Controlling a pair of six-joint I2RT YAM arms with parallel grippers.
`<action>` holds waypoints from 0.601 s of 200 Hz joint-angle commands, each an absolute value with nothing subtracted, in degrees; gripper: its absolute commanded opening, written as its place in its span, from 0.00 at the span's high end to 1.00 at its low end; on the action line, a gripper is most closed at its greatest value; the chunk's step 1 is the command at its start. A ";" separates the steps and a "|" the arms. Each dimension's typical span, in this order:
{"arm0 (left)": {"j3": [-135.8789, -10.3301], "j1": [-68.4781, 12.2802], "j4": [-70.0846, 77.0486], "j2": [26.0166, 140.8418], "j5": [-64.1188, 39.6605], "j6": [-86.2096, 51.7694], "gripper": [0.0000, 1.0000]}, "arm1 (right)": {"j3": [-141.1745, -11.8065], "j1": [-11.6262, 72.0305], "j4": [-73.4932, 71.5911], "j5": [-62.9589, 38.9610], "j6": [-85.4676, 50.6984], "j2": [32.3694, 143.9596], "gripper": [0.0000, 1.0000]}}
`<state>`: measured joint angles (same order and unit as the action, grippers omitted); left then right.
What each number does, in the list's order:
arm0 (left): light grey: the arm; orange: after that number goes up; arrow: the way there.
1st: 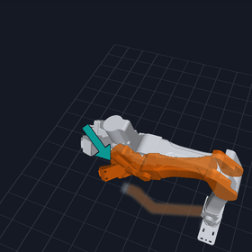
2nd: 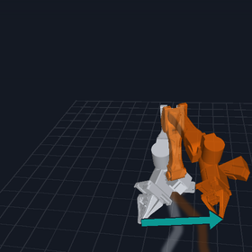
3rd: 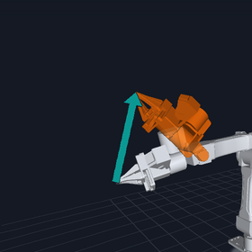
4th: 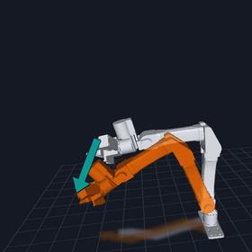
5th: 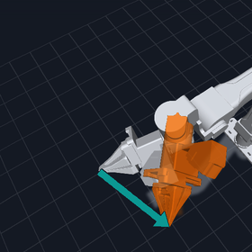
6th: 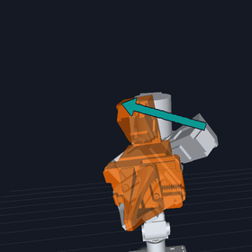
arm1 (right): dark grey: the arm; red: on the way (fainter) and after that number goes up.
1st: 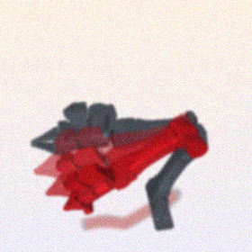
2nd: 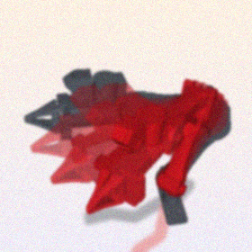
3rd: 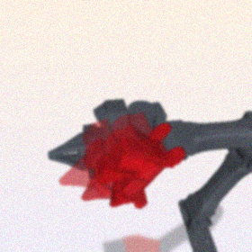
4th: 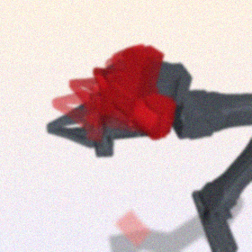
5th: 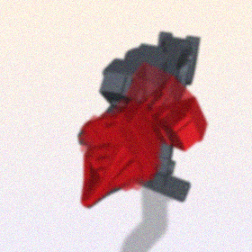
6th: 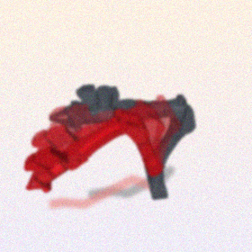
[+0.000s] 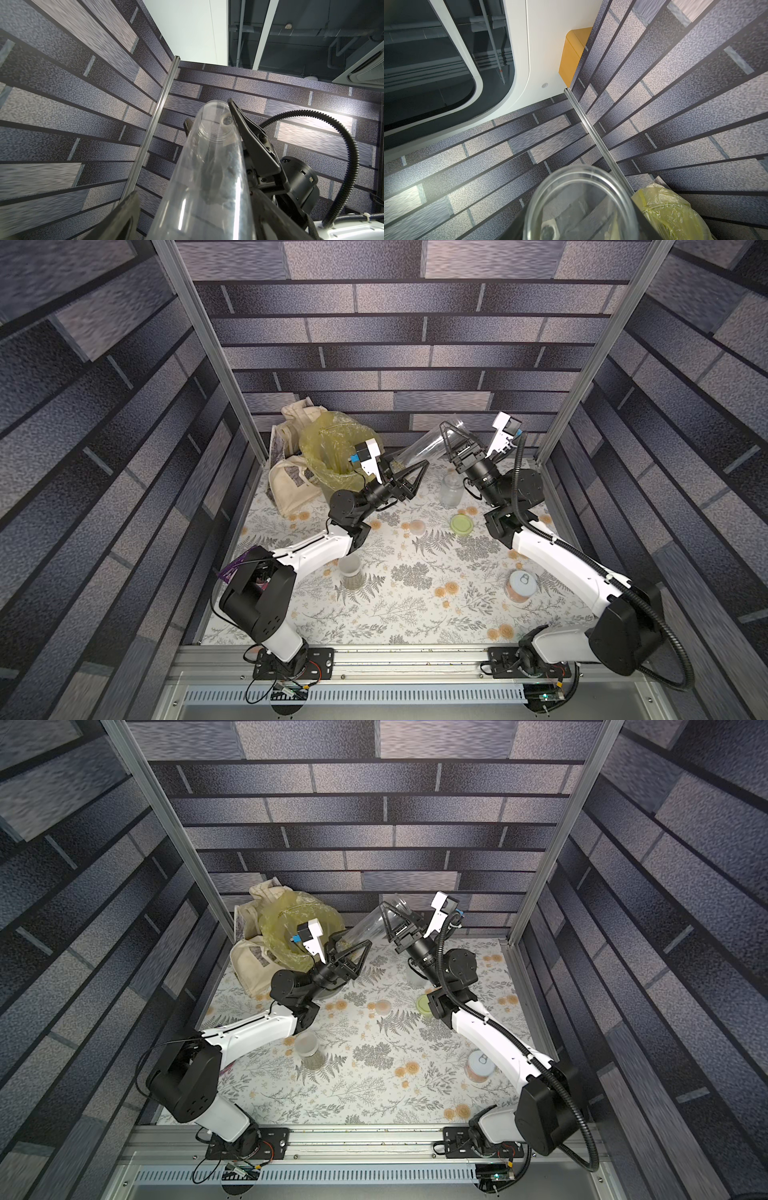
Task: Empty moldy mung beans from jars
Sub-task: Adjust the jar.
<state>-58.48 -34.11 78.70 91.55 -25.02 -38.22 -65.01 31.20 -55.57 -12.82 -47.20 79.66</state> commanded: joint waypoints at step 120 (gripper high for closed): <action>-63.63 -33.12 80.17 92.71 -31.54 -39.05 0.27 | -69.77 32.05 -45.60 -22.49 -48.16 81.46 0.59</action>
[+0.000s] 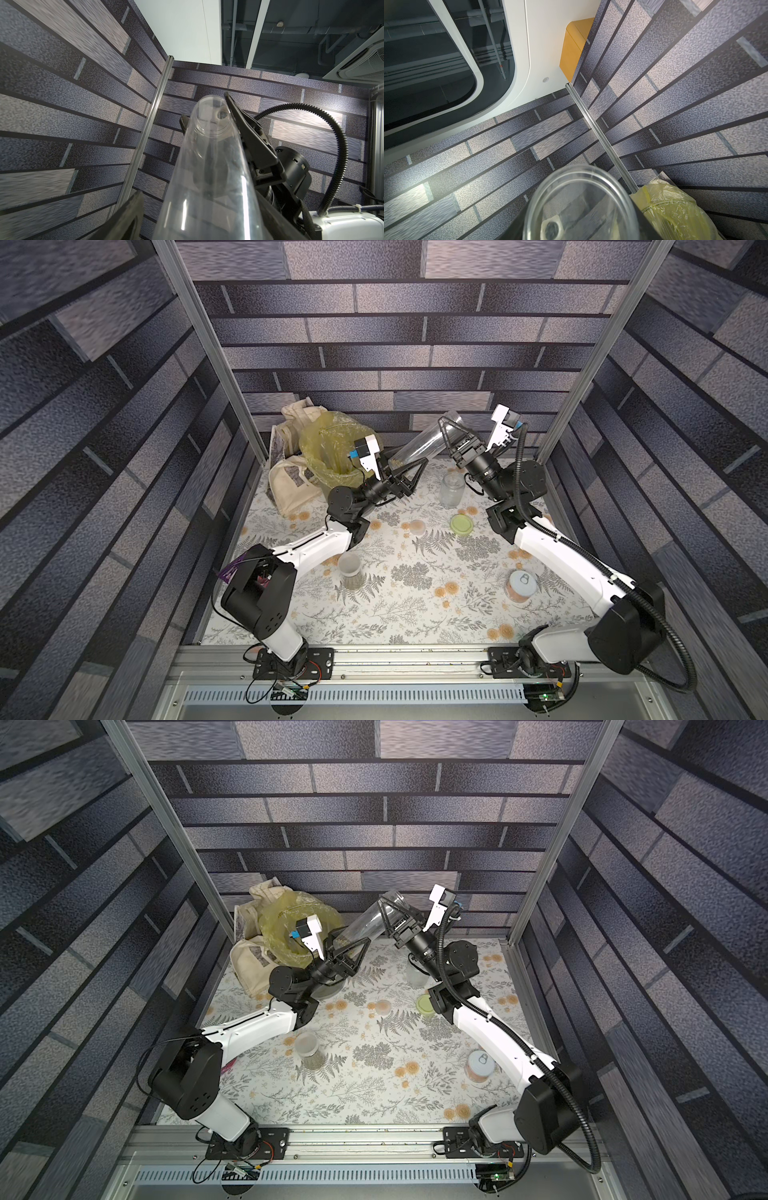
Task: Empty moldy mung beans from jars
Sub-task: Adjust the jar.
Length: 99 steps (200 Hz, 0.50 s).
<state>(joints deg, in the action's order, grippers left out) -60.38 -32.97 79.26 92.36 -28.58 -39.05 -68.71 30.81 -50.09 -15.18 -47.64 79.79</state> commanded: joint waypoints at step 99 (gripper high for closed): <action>-61.59 -32.26 80.21 91.04 -32.61 -38.25 0.45 | -69.87 32.08 -41.26 -23.28 -47.05 81.13 0.51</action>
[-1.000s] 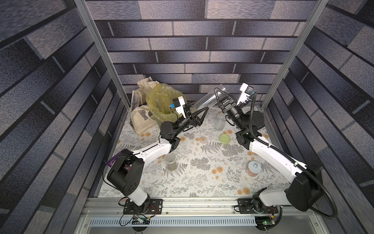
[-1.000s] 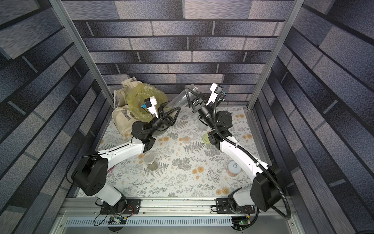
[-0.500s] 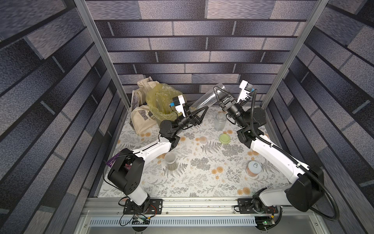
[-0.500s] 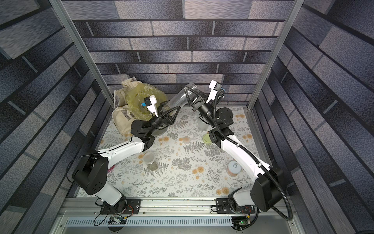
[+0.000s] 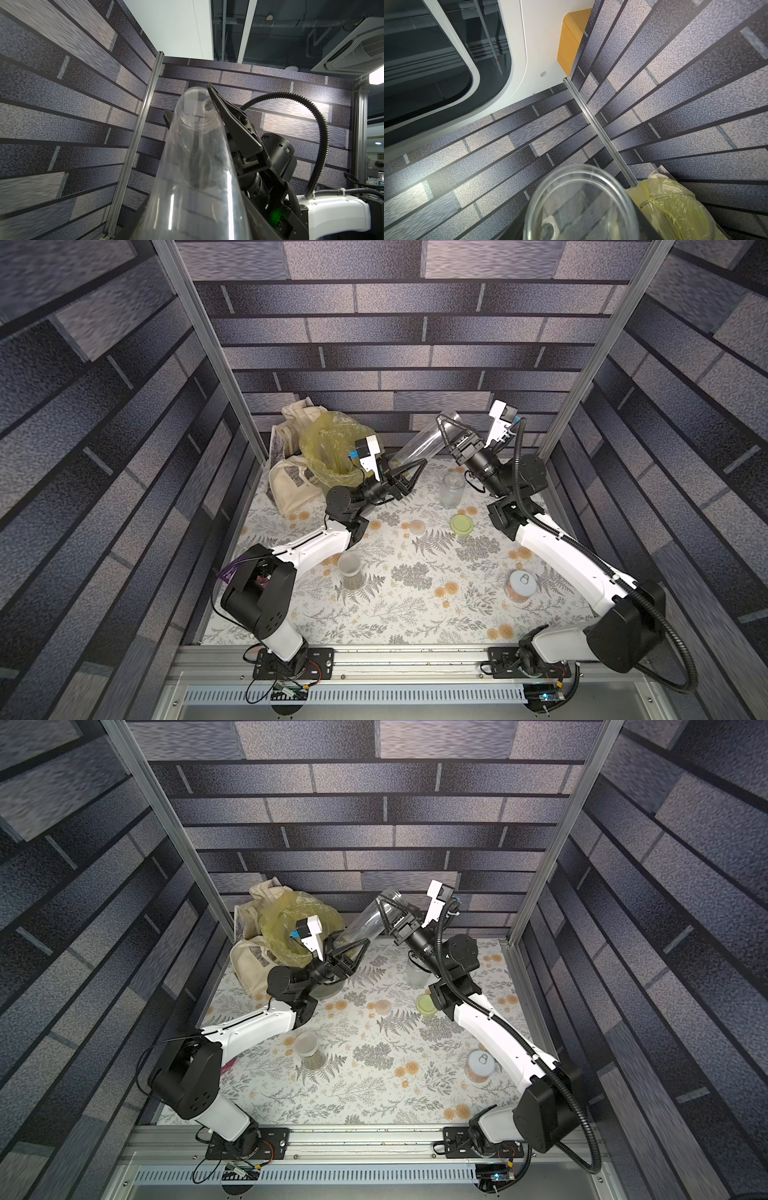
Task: Empty moldy mung beans from jars
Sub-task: Adjust the jar.
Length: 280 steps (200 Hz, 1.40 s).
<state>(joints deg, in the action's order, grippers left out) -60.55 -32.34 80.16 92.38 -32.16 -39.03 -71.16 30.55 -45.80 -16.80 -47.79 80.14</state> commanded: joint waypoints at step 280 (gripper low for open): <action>-70.54 -23.35 -2.94 63.04 -16.27 -10.73 0.46 | -54.28 31.10 -37.14 -8.04 -26.07 74.13 0.00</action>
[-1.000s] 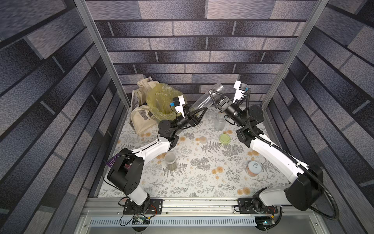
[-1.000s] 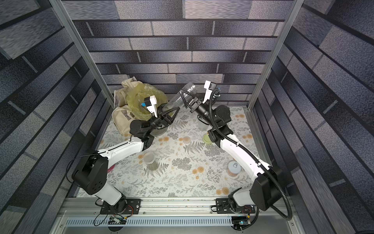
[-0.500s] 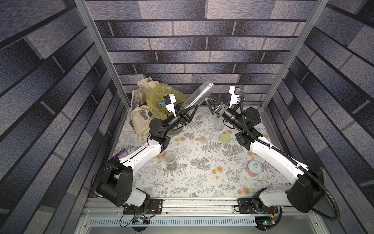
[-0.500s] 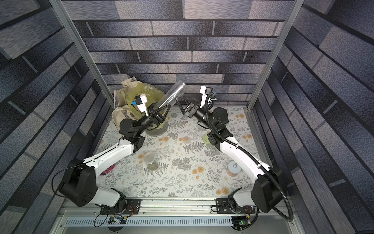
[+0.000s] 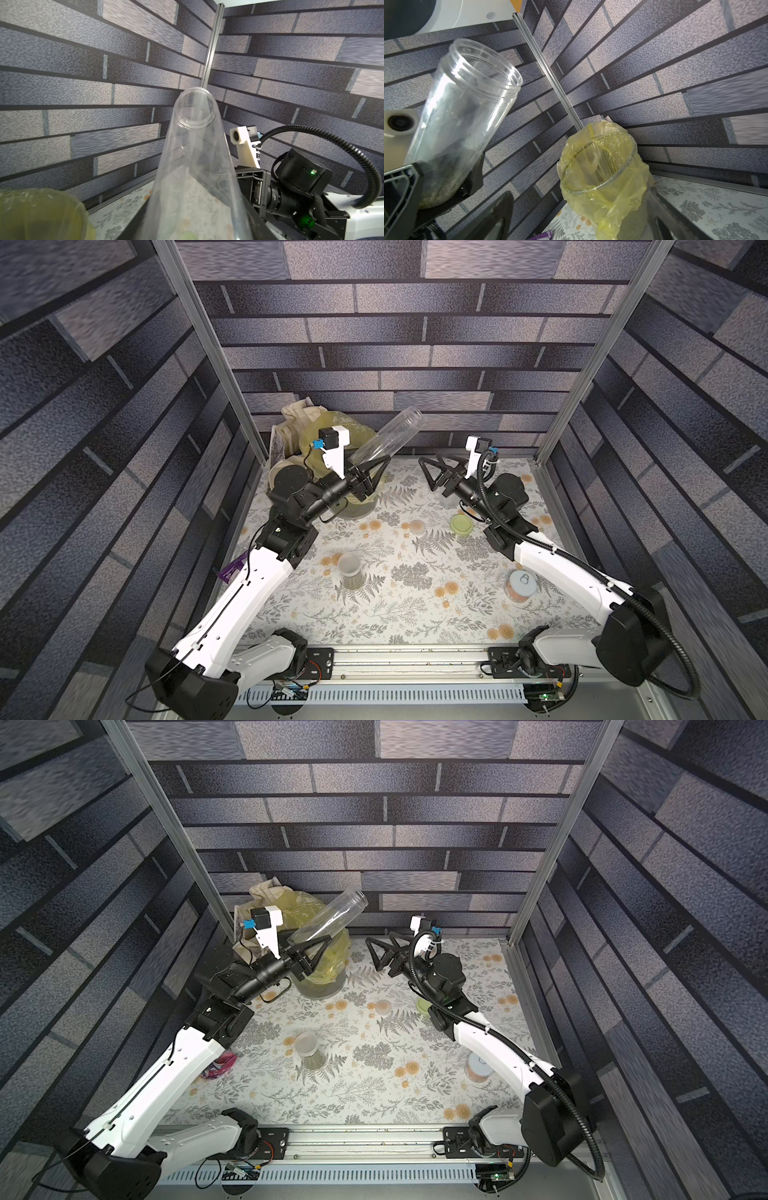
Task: Empty moldy mung beans from jars
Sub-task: Adjust the jar, then pour the moldy mung beans from the jar into the trash bin.
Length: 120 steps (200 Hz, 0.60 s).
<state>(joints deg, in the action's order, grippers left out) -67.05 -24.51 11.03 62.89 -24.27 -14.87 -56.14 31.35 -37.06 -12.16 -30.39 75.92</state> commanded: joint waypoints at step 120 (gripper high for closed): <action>-87.73 -17.81 -27.38 75.63 0.03 -8.31 0.46 | -35.56 31.09 -46.11 -2.83 -26.35 68.32 0.00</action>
<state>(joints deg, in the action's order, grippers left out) -84.84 -18.94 -22.83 74.22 -4.91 -9.93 -37.50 31.35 -42.46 -4.16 -26.89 69.67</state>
